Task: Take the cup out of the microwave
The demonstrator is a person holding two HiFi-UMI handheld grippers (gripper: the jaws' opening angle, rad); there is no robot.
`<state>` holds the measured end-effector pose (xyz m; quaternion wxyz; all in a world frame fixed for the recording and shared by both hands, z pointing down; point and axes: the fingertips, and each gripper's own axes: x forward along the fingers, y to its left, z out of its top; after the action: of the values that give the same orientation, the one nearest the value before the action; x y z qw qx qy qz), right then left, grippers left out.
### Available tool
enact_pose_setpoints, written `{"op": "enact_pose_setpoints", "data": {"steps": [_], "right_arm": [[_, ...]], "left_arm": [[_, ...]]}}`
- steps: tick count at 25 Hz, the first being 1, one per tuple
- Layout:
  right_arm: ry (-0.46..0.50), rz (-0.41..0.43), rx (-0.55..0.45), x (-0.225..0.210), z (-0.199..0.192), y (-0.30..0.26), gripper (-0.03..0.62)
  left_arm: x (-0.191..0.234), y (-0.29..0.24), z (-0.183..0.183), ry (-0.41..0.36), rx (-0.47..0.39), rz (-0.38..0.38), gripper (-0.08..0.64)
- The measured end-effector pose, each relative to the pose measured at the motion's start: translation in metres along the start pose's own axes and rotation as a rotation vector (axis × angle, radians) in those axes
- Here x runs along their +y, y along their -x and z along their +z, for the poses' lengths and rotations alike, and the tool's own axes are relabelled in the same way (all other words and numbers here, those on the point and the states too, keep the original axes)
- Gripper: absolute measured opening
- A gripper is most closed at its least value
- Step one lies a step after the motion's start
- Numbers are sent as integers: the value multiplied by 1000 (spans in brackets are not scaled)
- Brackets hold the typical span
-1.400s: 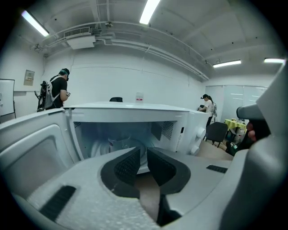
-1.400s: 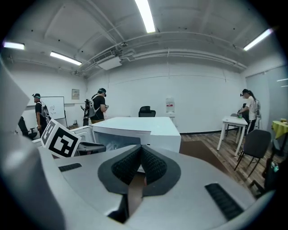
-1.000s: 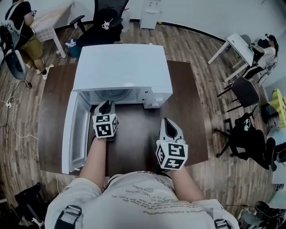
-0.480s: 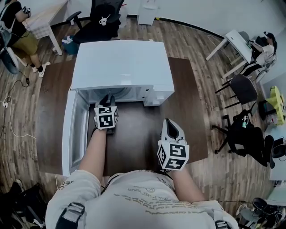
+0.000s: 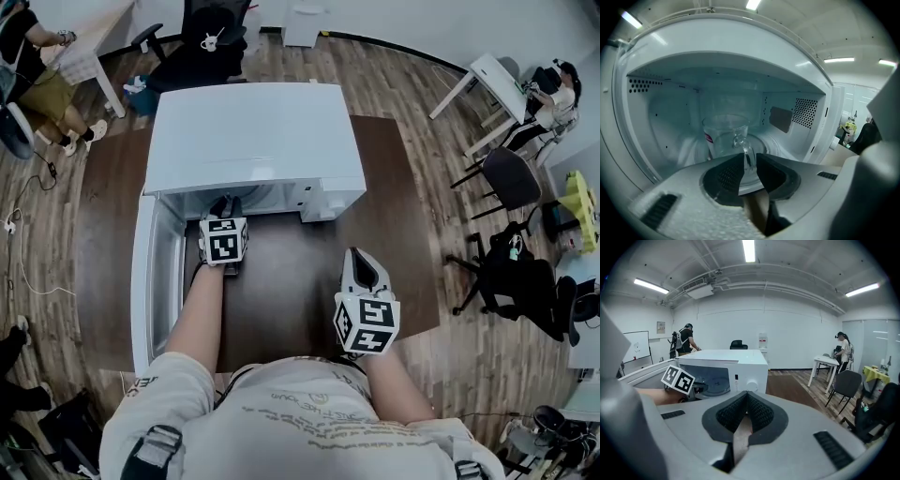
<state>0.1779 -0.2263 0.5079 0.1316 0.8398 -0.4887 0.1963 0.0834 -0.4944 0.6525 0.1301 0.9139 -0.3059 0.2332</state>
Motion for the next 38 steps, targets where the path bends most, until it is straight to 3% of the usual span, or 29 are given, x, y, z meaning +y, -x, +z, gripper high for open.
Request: {"op": "enact_pose_setpoints", "data": {"steps": [7, 12, 16, 19, 26, 38], "right_arm": [[5, 1, 8, 0, -1, -4, 14], [15, 0, 11, -1, 0, -4, 14], [18, -6, 16, -3, -1, -3, 14], [23, -13, 17, -5, -2, -3, 14], [73, -22, 3, -5, -1, -2, 14], [75, 15, -9, 0, 1, -5, 14]], "left_arm": [[2, -8, 2, 0, -13, -4, 84], [-4, -17, -2, -84, 3, 0, 84], [-7, -22, -4, -95, 4, -3, 80], [-6, -23, 0, -109, -11, 13, 27], [-10, -20, 1, -159, -43, 28, 17], [-27, 11, 10, -154, -91, 14, 14]]}}
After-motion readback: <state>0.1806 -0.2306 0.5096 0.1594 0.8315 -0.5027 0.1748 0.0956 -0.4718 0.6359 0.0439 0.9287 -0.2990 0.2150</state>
